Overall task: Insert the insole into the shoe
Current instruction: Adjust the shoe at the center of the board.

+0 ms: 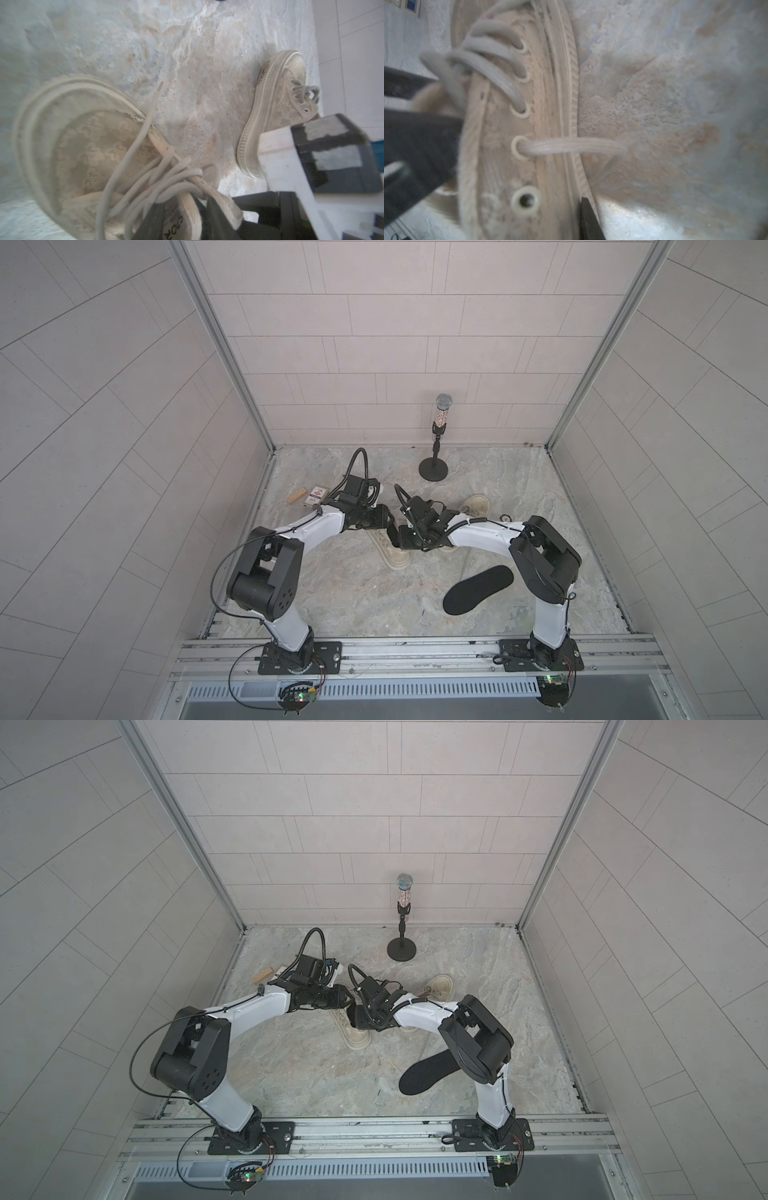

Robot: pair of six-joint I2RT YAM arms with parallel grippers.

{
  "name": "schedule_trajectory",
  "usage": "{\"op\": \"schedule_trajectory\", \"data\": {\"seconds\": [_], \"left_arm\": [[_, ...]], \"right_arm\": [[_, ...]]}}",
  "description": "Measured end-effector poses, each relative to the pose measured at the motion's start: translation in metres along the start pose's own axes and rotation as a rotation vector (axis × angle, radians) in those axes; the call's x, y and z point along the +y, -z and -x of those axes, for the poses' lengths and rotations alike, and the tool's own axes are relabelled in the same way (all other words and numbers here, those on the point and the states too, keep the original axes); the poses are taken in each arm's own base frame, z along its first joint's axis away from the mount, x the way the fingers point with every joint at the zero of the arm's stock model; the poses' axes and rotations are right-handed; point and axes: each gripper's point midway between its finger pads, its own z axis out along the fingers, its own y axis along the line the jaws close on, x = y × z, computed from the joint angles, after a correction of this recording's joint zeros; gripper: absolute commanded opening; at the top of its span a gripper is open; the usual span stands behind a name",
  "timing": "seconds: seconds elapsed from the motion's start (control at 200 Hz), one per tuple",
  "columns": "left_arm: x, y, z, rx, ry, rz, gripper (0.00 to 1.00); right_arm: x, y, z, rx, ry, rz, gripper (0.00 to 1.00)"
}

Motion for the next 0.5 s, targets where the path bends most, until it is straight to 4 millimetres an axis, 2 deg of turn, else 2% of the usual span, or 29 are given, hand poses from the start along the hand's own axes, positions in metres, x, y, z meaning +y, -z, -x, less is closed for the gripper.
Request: {"op": "schedule_trajectory", "data": {"seconds": [0.135, 0.255, 0.325, 0.415, 0.5], "left_arm": [[0.008, 0.025, 0.007, -0.048, 0.013, 0.109, 0.52], [0.021, 0.061, 0.008, -0.109, 0.044, 0.252, 0.54], [0.028, 0.082, 0.009, -0.153, 0.07, 0.326, 0.55], [0.035, 0.107, 0.011, -0.212, 0.102, 0.399, 0.57], [0.041, 0.122, 0.01, -0.242, 0.126, 0.442, 0.57]], "right_arm": [[0.018, -0.007, -0.006, 0.009, -0.059, 0.015, 0.3], [0.043, -0.021, -0.001, 0.018, -0.129, 0.076, 0.35], [0.058, -0.028, 0.005, 0.016, -0.156, 0.111, 0.43], [0.074, -0.029, 0.011, 0.015, -0.179, 0.155, 0.55], [0.079, -0.023, 0.014, 0.004, -0.171, 0.175, 0.59]]}}
